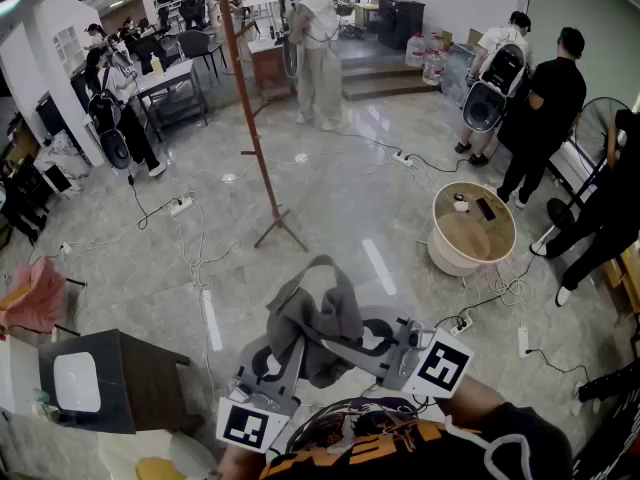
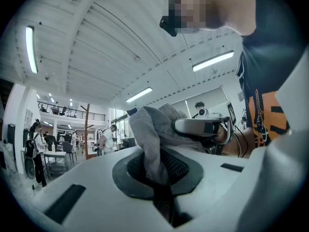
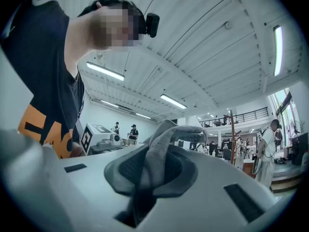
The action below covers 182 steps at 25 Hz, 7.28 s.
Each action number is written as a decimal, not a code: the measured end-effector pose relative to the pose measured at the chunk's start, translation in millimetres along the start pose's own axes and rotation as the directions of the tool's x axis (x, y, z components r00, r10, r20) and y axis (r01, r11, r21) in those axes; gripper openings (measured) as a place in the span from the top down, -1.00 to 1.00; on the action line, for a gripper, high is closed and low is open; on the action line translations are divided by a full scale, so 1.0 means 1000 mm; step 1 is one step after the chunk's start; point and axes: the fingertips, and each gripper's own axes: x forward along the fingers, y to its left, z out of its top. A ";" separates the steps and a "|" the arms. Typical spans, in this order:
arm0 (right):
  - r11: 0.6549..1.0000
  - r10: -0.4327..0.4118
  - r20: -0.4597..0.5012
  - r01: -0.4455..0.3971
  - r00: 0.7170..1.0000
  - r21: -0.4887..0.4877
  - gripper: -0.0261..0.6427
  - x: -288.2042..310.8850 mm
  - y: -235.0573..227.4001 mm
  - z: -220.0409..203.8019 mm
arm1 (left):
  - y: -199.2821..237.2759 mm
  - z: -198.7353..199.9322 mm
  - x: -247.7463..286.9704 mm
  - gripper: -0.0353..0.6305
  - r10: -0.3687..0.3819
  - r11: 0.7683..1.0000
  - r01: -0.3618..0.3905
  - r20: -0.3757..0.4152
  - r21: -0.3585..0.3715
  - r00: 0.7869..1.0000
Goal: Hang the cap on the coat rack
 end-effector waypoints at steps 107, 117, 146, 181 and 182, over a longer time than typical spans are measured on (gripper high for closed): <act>0.997 0.060 -0.010 -0.059 0.998 0.040 0.77 0.356 -0.655 -0.187 | 0.600 -0.096 0.448 0.77 0.104 0.994 -0.102 -0.037 0.041 0.994; 0.994 0.112 0.029 -0.112 0.993 0.019 0.77 0.382 -0.718 -0.191 | 0.653 -0.092 0.495 0.77 0.140 0.987 -0.138 -0.024 0.080 0.990; 0.979 0.191 0.009 -0.191 0.982 0.075 0.77 0.425 -0.778 -0.231 | 0.717 -0.117 0.532 0.77 0.245 0.968 -0.242 -0.054 0.064 0.968; 0.979 0.152 -0.151 -0.128 0.977 0.160 0.77 0.438 -0.813 -0.320 | 0.747 -0.179 0.556 0.78 0.250 0.968 -0.243 -0.117 0.068 0.961; 0.979 0.151 -0.155 -0.126 0.976 0.162 0.77 0.438 -0.812 -0.322 | 0.747 -0.181 0.555 0.78 0.250 0.967 -0.243 -0.119 0.070 0.961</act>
